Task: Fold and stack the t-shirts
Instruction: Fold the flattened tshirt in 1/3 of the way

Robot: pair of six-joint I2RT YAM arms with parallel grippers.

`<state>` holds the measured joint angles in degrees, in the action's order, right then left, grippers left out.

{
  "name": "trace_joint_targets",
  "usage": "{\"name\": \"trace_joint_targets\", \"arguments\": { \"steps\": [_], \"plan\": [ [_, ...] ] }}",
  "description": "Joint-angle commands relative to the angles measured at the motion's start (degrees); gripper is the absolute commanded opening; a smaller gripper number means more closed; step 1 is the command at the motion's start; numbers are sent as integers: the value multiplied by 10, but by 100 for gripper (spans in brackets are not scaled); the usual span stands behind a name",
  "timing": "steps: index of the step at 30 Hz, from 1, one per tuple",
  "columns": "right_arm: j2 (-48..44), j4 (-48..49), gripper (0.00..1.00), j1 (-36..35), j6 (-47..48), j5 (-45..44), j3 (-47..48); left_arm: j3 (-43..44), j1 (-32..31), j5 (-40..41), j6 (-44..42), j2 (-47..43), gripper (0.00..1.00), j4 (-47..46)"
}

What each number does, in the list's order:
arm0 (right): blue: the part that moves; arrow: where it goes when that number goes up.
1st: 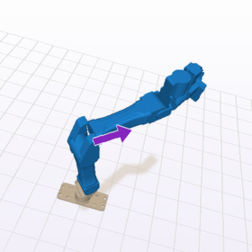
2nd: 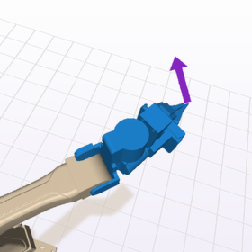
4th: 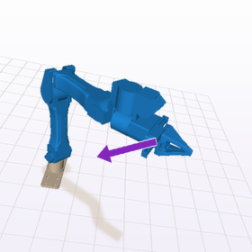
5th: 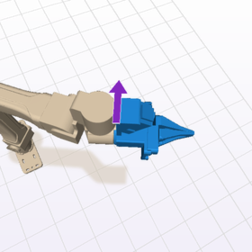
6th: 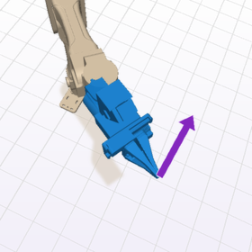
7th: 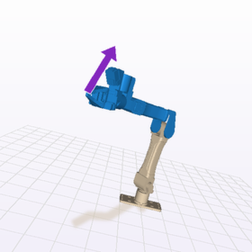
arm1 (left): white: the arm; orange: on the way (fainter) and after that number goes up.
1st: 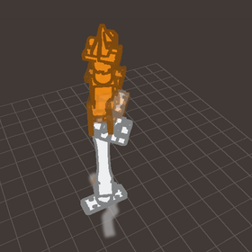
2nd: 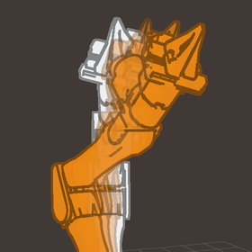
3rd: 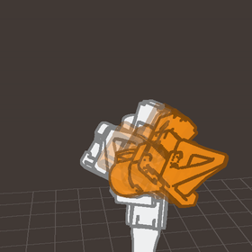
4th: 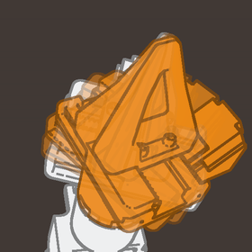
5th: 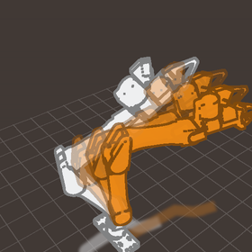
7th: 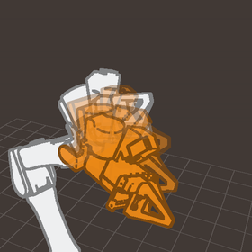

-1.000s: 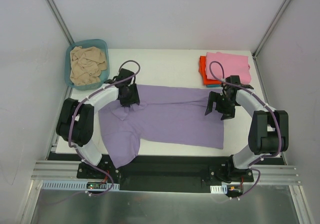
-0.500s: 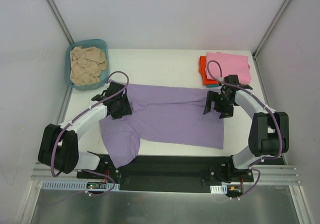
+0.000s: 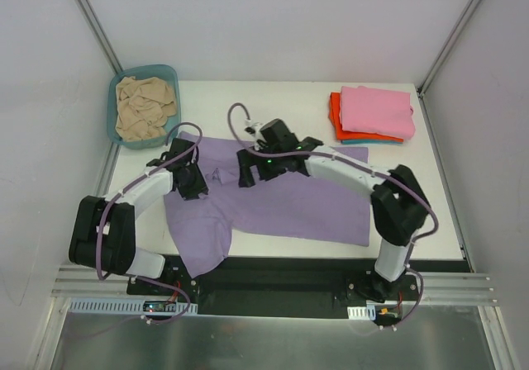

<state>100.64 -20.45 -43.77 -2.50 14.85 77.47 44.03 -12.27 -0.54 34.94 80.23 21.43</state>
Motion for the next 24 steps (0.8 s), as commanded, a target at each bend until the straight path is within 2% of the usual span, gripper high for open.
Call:
{"name": "trace_joint_targets", "arguments": {
  "steps": [1, 6, 9, 10, 12, 13, 14, 16, 24],
  "plan": [
    [79, 78, 99, -64, -65, -25, 76, 2, 9, -39, -7, 30, 33, -40],
    [164, 109, 91, -83, -103, -54, 150, 2, 12, -25, -7, 52, 28, -43],
    [201, 114, 81, -86, -124, -84, 162, -3, 16, -13, -3, 54, 23, -43],
    [210, 114, 73, -85, -130, -89, 174, -3, 18, -13, -2, 56, 21, -43],
    [234, 114, 63, -86, -137, -94, 187, 0, 20, -13, -2, 61, 15, -43],
    [242, 113, 54, -87, -138, -93, 198, 1, 21, -12, -3, 63, 13, -43],
    [247, 113, 52, -86, -143, -97, 203, 2, 21, -12, -4, 65, 9, -44],
    [261, 109, 48, -89, -145, -105, 217, 4, 23, -17, -7, 69, 6, -43],
    [303, 79, 48, -94, -158, -145, 261, 2, 25, -31, -11, 56, 0, -43]
  ]
}}
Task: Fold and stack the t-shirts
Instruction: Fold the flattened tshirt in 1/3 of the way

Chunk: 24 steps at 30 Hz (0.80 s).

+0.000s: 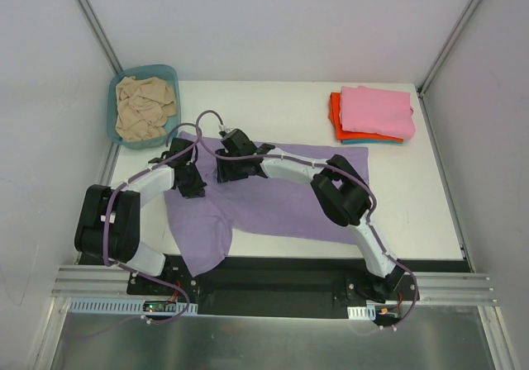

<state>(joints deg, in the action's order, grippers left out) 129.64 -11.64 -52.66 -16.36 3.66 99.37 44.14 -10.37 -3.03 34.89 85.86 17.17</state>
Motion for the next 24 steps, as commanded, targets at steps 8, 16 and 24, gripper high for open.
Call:
{"name": "trace_joint_targets", "arguments": {
  "steps": [8, 16, 24],
  "plan": [
    [36, -47, 28, -11, -24, -109, 65, -4, 13, -15, -16, -16, 0, 1],
    [-8, -80, 13, -19, 13, -151, 50, -11, 26, -17, -26, -54, 0, 8],
    [-40, -91, 1, -25, 47, -168, 38, -12, 32, -8, -24, -77, 0, 15]
  ]
}}
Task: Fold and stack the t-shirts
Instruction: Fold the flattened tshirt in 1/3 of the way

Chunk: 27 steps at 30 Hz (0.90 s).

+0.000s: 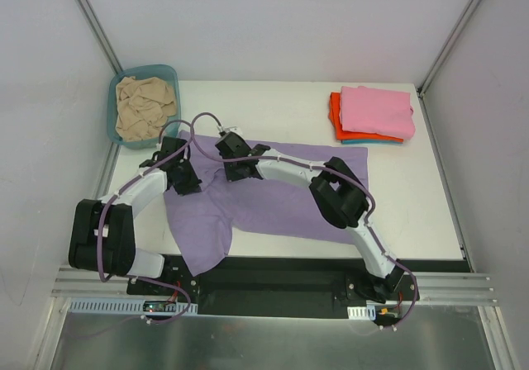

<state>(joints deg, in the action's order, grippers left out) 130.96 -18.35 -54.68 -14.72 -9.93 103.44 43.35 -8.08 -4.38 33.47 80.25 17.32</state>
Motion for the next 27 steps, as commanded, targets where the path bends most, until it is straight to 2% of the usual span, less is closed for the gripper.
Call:
{"name": "trace_joint_targets", "arguments": {
  "steps": [1, 13, 20, 25, 27],
  "plan": [
    [-58, -25, 1, -5, 36, -30, -5, -4, 10, 4, -9, -21, 0, 13],
    [-123, -74, 1, -10, 64, 44, -52, -15, 16, 37, 19, -54, 0, 39],
    [-115, -125, 0, -11, 72, 67, -52, -20, 16, 77, 49, -77, 0, 90],
    [-134, -142, 8, -14, 80, 91, -72, -16, 16, 99, 66, -80, 0, 124],
    [-141, -155, 16, -14, 89, 94, -74, -14, 16, 106, 69, -84, 6, 132]
  ]
}}
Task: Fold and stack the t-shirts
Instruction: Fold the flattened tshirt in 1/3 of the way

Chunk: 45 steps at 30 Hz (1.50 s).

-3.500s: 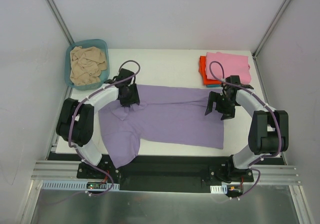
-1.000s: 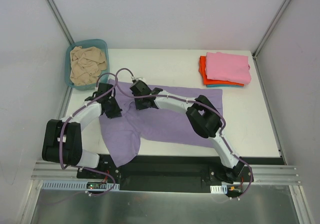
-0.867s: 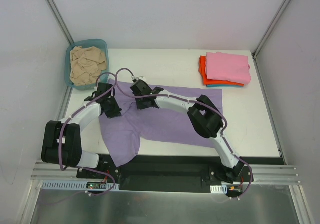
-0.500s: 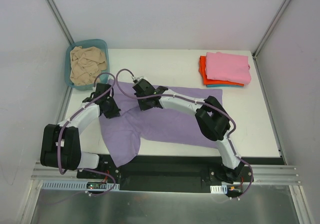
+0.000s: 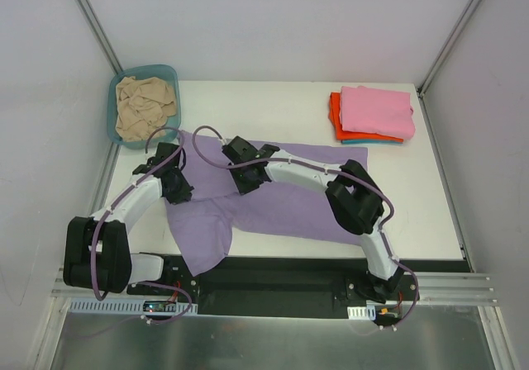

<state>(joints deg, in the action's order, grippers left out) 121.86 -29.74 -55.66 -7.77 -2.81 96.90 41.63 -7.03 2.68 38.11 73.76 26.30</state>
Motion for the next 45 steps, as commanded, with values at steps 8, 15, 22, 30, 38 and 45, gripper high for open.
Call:
{"name": "trace_joint_targets", "arguments": {
  "steps": [8, 15, 22, 30, 38, 45],
  "plan": [
    [-131, -84, 89, 12, 31, -7, -47, 27, 5, 52, 46, -52, 76, 81],
    [-249, -94, 97, 121, 14, -62, -163, 110, -20, -1, 17, -34, 99, 67],
    [-272, -78, 97, 274, 37, -34, -211, 205, -52, -22, -36, 97, 99, 46],
    [-173, -123, 97, 392, 54, -41, -158, 296, -46, -12, -75, 240, 99, 45],
    [-91, -132, 97, 450, 54, -11, -139, 327, -40, 0, -86, 313, 100, 45],
    [-44, -162, 97, 471, 64, -27, -85, 346, -32, -6, -121, 359, 99, 46]
  ]
}}
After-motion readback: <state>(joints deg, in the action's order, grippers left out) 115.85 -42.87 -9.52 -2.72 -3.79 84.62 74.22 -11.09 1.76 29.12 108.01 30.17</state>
